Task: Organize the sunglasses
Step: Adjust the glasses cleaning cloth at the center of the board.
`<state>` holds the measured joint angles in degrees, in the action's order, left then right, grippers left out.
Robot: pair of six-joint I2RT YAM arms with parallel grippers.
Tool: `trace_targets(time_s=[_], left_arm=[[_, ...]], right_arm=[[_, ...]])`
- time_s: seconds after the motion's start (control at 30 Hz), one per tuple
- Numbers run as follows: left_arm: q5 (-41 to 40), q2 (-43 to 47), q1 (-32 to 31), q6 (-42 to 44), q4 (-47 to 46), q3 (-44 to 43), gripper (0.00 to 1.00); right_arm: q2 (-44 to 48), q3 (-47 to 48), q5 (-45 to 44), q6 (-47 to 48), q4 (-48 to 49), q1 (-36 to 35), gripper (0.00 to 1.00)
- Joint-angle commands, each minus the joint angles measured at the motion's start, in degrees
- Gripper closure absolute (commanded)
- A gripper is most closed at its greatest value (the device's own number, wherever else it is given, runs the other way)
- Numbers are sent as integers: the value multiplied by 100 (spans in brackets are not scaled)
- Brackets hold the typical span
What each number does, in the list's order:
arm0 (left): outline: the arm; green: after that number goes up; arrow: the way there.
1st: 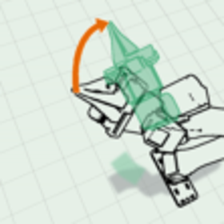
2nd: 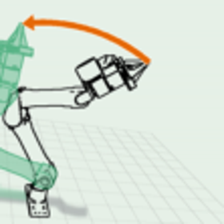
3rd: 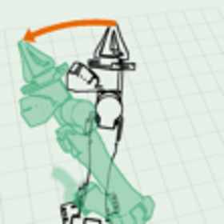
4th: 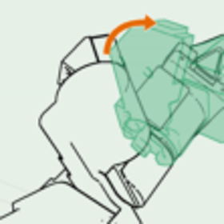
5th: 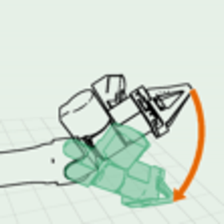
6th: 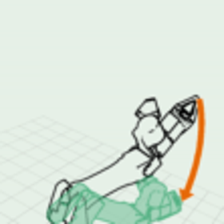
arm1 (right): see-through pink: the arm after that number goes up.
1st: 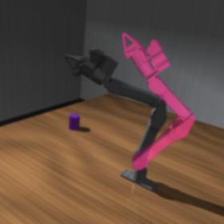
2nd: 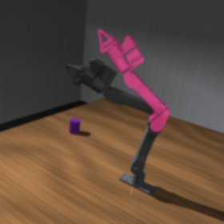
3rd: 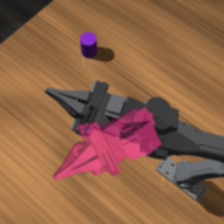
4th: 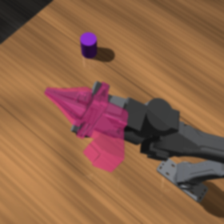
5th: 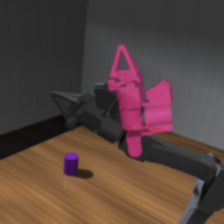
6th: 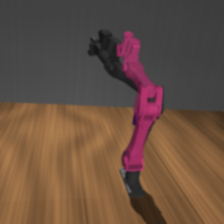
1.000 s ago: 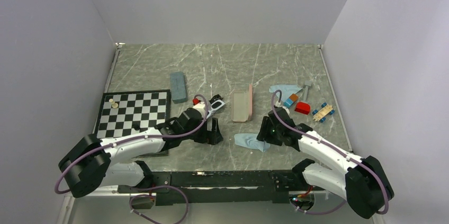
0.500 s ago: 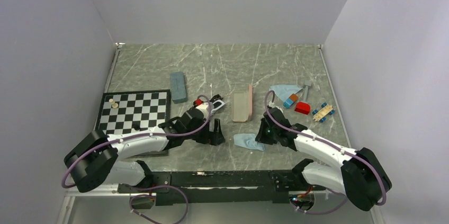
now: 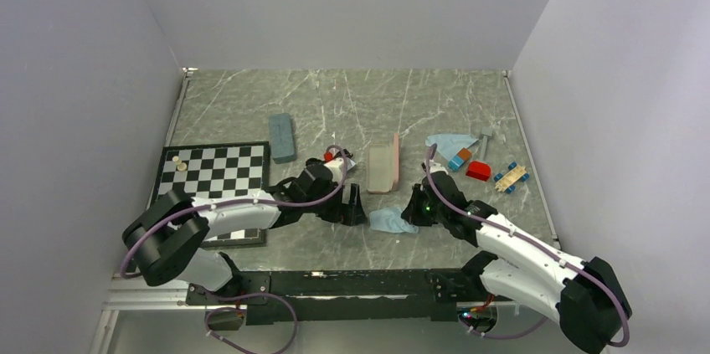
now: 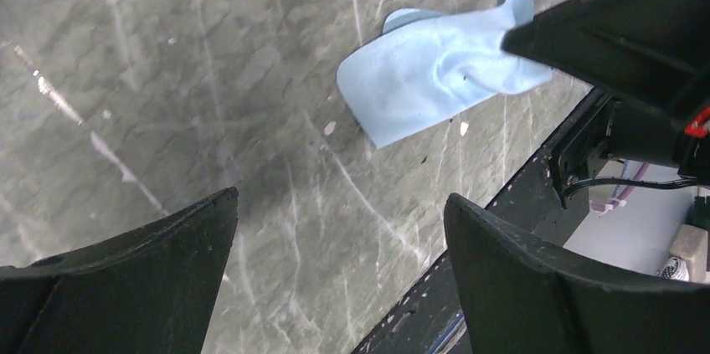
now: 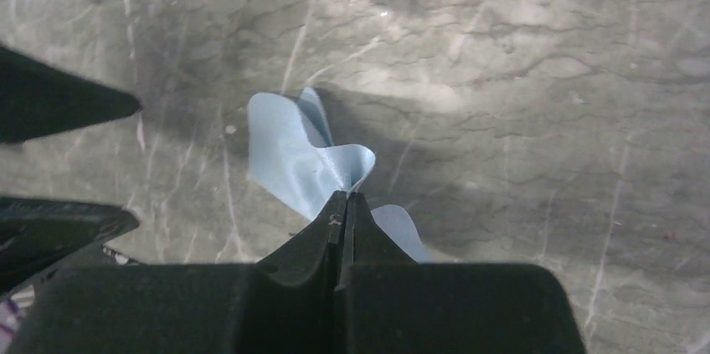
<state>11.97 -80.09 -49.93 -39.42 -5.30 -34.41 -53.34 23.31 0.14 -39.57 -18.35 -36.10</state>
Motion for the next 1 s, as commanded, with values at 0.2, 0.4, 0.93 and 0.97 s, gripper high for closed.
trace_targets(time_s=[0.2,0.4,0.93,0.97], left_arm=[[360,627,13,347,-461,212,1],[-317,2458,14,307,164,1108,1],[-1366,4989,17,-641,1984,2125,1],[-1316,4806,20,-595,1829,2099,1]], right_arm=[[217,854,1683,615,113,-906,100],[-265,1389,3016,872,351,-1294,100],[-2089,1725,-20,14,-555,-1473,98],[-2142,1728,-485,-139,-806,-1445,98]])
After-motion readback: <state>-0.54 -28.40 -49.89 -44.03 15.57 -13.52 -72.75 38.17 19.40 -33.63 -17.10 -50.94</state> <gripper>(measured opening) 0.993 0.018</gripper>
